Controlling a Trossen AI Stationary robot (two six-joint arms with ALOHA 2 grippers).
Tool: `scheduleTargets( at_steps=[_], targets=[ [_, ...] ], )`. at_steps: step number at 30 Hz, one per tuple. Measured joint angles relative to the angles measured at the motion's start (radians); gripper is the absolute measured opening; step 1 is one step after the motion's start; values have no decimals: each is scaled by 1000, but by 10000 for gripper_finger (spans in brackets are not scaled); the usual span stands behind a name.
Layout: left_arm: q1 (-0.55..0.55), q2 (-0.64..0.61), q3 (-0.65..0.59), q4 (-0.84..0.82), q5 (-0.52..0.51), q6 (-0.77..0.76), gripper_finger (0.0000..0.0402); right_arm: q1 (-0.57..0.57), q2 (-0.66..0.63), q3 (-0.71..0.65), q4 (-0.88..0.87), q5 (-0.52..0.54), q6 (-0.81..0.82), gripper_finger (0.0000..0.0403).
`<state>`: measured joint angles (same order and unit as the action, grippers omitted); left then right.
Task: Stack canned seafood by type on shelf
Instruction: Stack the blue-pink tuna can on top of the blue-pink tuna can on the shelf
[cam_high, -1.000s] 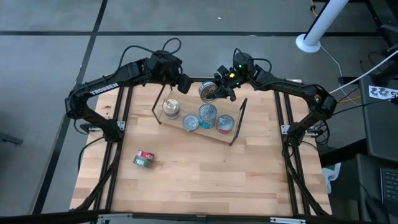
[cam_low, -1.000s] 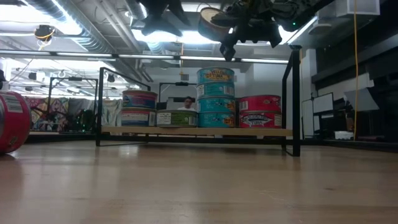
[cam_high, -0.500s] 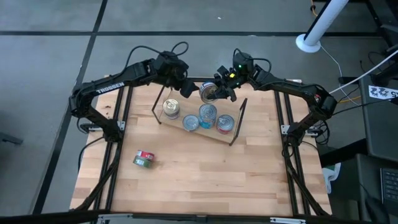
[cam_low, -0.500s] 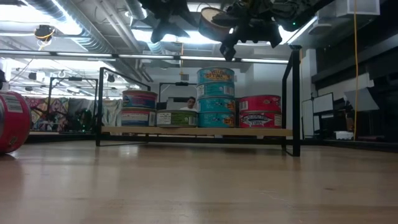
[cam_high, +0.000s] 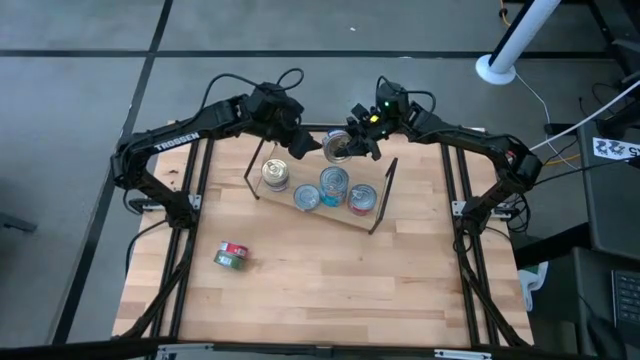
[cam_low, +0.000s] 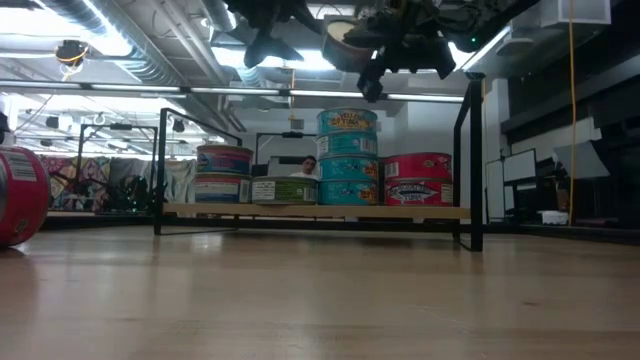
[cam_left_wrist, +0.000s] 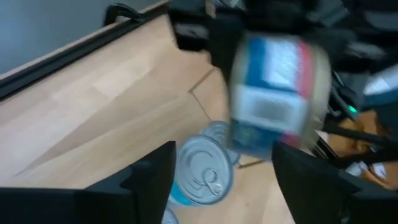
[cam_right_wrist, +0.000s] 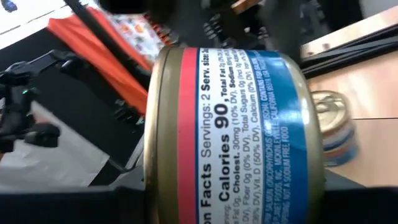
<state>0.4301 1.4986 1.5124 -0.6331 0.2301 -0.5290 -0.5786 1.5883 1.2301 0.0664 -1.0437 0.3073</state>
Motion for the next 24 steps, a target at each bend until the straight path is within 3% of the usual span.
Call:
scheduleTargets(
  at_steps=[6,18,24],
  targets=[
    [-1,-2,0,-2,66,57,274,2,0,0,-18,56,-3,177],
    [-45,6,0,77,61,161,272,4,-1,0,-6,-64,-7,177],
    [-61,24,0,102,77,165,275,37,-2,-2,-10,-59,-31,177]
  ],
)
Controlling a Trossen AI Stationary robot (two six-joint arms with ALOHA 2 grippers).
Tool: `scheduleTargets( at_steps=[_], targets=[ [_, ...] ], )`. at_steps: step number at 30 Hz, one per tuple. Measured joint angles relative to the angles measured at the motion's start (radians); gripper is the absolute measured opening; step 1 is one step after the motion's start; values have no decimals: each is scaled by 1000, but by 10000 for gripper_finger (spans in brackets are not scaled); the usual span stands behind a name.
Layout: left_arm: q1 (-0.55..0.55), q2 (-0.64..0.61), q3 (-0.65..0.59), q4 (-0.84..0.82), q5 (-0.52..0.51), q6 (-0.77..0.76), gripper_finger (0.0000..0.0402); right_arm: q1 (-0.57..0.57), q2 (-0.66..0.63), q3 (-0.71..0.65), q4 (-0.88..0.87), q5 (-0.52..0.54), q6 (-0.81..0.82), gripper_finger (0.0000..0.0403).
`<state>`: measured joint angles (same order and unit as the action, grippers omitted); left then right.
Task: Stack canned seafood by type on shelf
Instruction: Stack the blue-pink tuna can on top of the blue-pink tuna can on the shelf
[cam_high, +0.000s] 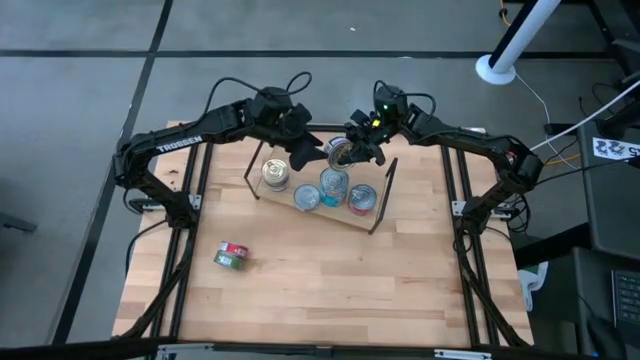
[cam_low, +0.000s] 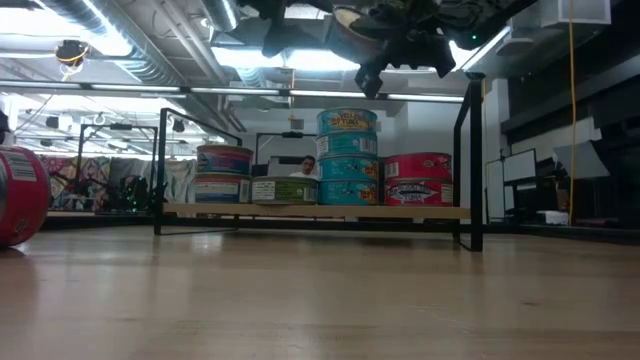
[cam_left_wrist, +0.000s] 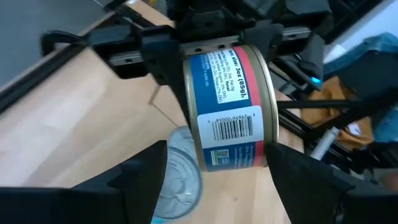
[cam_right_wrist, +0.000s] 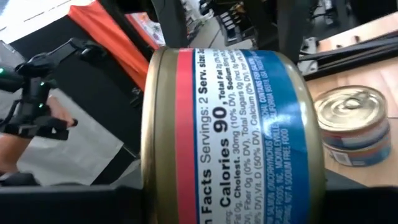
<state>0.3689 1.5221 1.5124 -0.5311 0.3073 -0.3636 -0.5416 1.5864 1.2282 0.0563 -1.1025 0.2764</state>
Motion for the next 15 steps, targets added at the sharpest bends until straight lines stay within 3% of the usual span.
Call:
scheduleTargets(
  at_steps=[4,15],
  targets=[
    [-11,1,0,3,41,-1,271,13,0,0,-1,-27,-14,177],
    [-17,-24,2,30,27,-9,268,12,4,2,-8,-31,-22,177]
  ],
)
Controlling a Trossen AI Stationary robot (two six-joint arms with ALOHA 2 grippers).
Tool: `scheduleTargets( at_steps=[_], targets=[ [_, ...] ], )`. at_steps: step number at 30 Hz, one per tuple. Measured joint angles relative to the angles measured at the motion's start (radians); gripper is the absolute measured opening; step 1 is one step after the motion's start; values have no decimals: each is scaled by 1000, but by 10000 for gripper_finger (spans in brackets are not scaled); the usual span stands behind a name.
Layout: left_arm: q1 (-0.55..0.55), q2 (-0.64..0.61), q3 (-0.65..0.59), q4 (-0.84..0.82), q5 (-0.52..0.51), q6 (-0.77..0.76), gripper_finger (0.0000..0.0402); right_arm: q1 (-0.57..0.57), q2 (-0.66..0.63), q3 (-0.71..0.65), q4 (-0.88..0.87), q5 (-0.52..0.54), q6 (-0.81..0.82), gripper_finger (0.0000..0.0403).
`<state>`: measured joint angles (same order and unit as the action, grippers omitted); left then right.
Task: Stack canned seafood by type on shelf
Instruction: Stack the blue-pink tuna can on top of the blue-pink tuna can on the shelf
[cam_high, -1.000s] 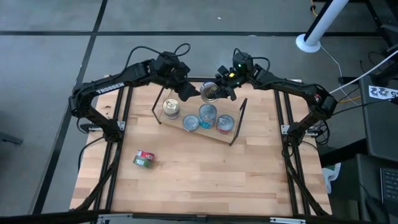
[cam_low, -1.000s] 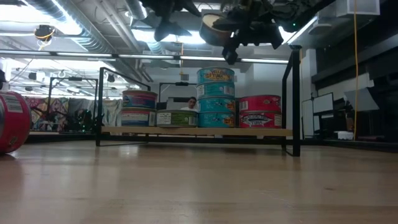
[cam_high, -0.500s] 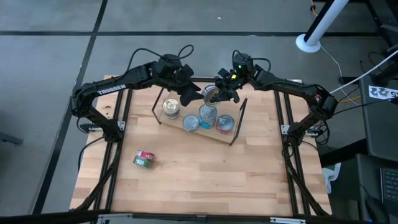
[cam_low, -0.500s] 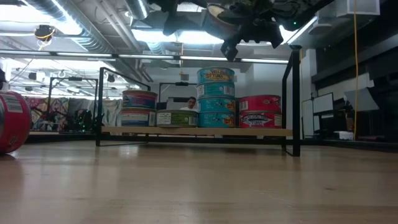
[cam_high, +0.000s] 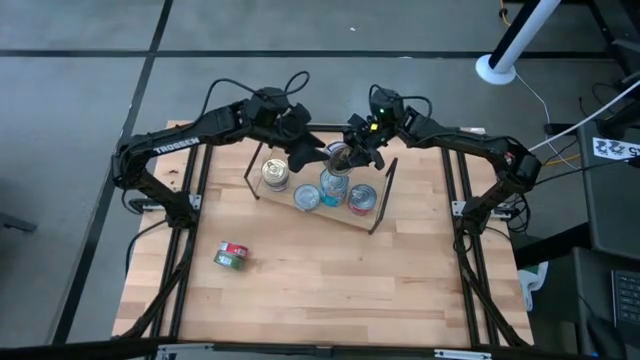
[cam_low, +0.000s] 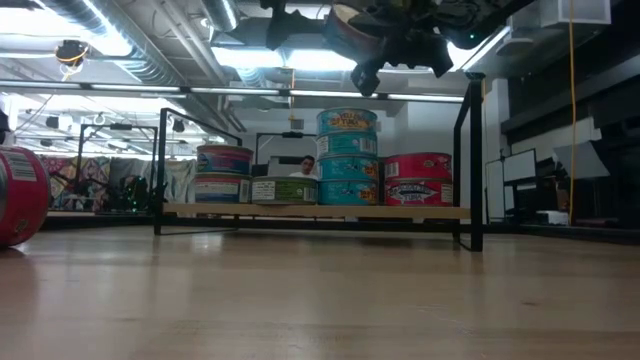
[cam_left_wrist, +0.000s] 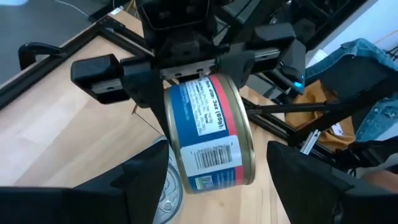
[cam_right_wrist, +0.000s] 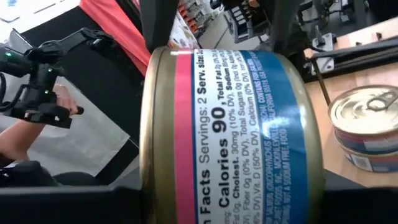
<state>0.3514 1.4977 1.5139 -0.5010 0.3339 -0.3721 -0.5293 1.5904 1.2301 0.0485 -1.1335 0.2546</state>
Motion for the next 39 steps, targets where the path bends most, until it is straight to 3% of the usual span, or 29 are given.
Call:
scheduleTargets(
  at_steps=[39],
  targets=[
    [-29,49,-2,-8,-80,-6,265,44,-2,-2,55,119,11,177]
  ],
)
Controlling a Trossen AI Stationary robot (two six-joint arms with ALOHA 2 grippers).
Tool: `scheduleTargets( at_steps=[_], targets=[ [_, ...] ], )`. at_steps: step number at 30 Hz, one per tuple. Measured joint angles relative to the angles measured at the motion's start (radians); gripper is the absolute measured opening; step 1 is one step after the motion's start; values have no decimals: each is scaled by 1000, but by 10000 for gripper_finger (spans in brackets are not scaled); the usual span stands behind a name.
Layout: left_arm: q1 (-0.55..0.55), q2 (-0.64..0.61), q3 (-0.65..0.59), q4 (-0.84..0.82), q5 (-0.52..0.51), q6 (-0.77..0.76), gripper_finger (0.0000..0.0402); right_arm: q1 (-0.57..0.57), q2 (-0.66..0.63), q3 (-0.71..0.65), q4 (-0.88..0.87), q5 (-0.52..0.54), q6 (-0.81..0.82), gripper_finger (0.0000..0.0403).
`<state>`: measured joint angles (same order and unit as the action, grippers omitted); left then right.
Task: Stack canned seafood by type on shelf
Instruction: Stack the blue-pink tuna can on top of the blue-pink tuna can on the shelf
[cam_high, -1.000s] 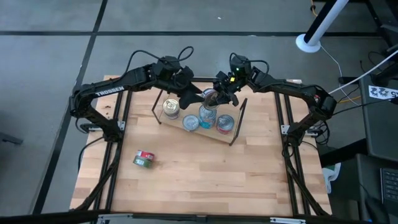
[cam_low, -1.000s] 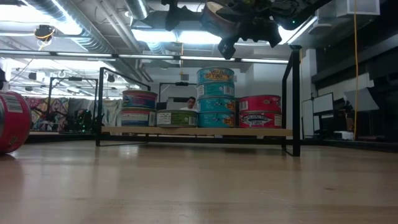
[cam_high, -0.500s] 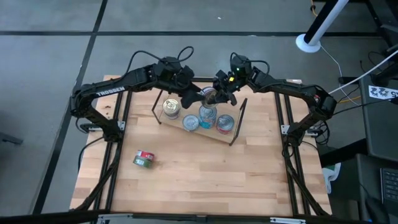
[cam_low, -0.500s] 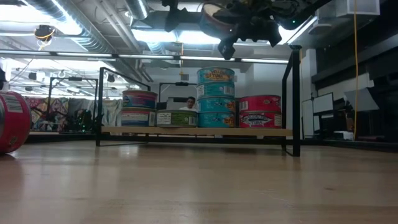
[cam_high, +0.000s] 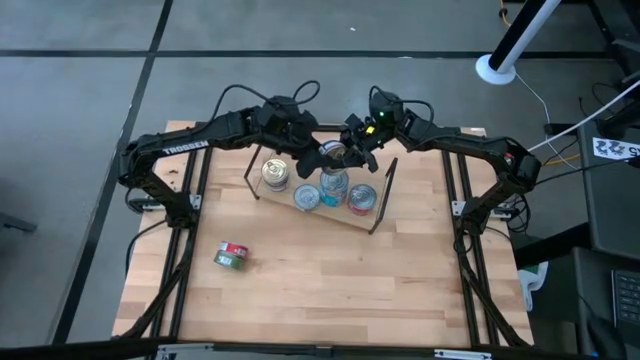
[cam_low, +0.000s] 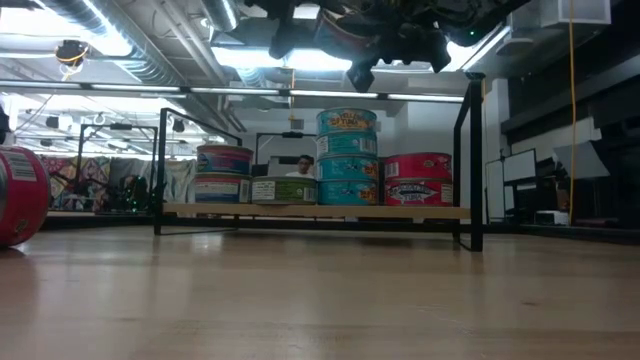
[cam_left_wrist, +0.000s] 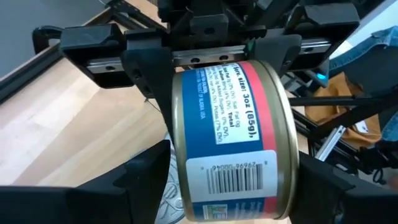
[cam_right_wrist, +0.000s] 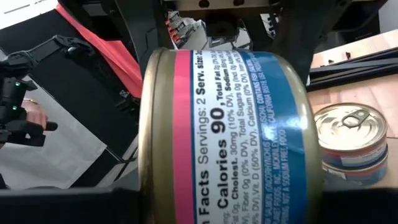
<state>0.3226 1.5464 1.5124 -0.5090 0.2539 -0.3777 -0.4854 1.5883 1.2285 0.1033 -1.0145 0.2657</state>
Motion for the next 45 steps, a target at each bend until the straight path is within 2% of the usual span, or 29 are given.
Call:
scheduleTargets(
  at_steps=[3,9,24,33,45],
  targets=[
    [-2,-2,0,-2,1,10,249,1,0,0,0,1,0,180],
    [0,-2,0,-8,0,3,187,0,0,0,1,16,-6,190],
    [18,-38,0,-48,22,-17,187,2,0,3,14,23,41,193],
    [37,-70,0,-143,49,-13,188,5,0,17,-1,141,49,194],
    [35,-78,2,-113,54,-30,190,4,0,58,-7,185,47,194]
  ],
)
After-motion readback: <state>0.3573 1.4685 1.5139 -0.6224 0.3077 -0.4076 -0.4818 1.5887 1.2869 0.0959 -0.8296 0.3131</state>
